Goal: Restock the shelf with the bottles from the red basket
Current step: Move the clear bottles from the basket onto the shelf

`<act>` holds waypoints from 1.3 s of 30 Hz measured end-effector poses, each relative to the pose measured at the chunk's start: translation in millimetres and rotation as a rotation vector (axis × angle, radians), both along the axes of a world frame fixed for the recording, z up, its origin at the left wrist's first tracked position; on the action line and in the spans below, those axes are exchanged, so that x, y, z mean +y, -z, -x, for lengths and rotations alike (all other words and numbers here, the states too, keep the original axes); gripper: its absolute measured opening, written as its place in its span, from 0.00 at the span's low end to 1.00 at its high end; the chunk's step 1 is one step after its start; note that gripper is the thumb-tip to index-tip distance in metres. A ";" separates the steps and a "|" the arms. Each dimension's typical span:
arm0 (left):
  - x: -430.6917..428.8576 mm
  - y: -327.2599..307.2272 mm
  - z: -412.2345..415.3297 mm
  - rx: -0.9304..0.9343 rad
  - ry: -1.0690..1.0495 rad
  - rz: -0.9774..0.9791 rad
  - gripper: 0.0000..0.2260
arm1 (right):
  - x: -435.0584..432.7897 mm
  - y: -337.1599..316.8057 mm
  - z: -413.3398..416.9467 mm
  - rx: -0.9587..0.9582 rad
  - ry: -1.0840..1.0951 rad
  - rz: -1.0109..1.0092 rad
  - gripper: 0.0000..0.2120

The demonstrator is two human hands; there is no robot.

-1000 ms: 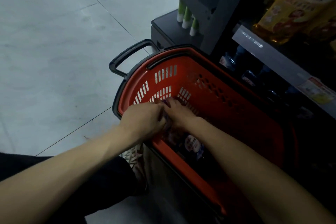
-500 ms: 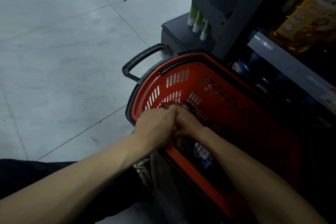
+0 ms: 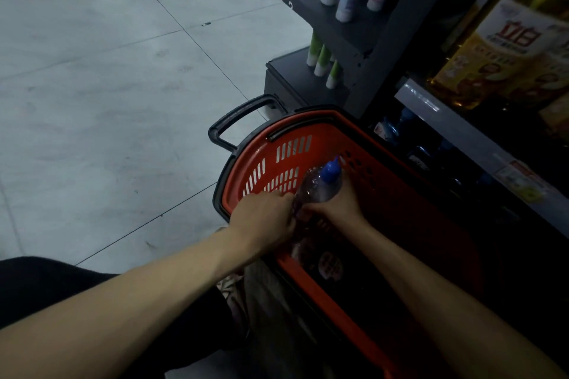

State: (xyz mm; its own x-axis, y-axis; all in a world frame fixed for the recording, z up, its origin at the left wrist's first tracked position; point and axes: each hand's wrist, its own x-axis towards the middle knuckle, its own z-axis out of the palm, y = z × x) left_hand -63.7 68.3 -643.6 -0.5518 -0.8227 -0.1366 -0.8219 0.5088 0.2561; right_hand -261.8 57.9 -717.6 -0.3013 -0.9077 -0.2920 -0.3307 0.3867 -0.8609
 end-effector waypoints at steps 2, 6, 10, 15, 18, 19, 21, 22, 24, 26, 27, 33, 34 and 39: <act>-3.1 3.0 0.9 -0.044 -0.002 -0.022 0.22 | 0.2 -21.7 10.1 0.019 -0.003 0.044 0.55; -9.4 3.3 4.5 -0.055 -0.019 -0.105 0.31 | 13.5 -76.4 27.3 0.023 -0.037 0.095 0.50; -19.1 -9.5 18.3 0.039 -0.033 -0.301 0.47 | 30.2 -126.9 48.7 0.009 -0.033 0.157 0.56; -24.1 -46.2 47.9 0.477 0.023 -0.586 0.54 | 60.1 -197.8 68.6 -0.128 -0.086 0.238 0.54; -29.6 -81.6 60.8 0.549 0.146 -0.797 0.49 | 80.7 -233.0 80.0 -0.206 -0.070 0.290 0.53; -31.1 -95.2 62.7 0.562 0.194 -0.861 0.46 | 87.0 -241.1 83.6 -0.239 -0.051 0.310 0.54; -28.5 -120.0 67.8 0.634 0.254 -0.975 0.36 | 98.3 -255.2 86.3 -0.301 -0.004 0.347 0.53; -22.6 -130.9 71.8 0.672 0.262 -1.031 0.33 | 103.2 -260.9 86.6 -0.324 0.027 0.366 0.52; -6.5 -146.1 82.8 0.713 0.279 -1.139 0.35 | 111.4 -267.8 88.2 -0.402 0.069 0.393 0.52; 12.0 -153.8 95.1 0.727 0.289 -1.200 0.37 | 119.8 -272.6 89.7 -0.504 0.091 0.380 0.52; 21.5 -156.0 101.0 0.735 0.287 -1.203 0.34 | 124.0 -273.7 91.0 -0.533 0.094 0.365 0.51; 67.9 -150.6 127.9 0.832 0.193 -1.268 0.21 | 153.8 -269.4 103.6 -0.480 0.126 0.260 0.43; 72.4 -147.6 131.6 0.833 0.180 -1.262 0.22 | 159.0 -268.1 105.3 -0.447 0.172 0.266 0.43; 71.5 -133.7 151.5 0.887 0.098 -1.128 0.32 | 190.6 -264.7 117.7 -0.265 0.208 0.253 0.36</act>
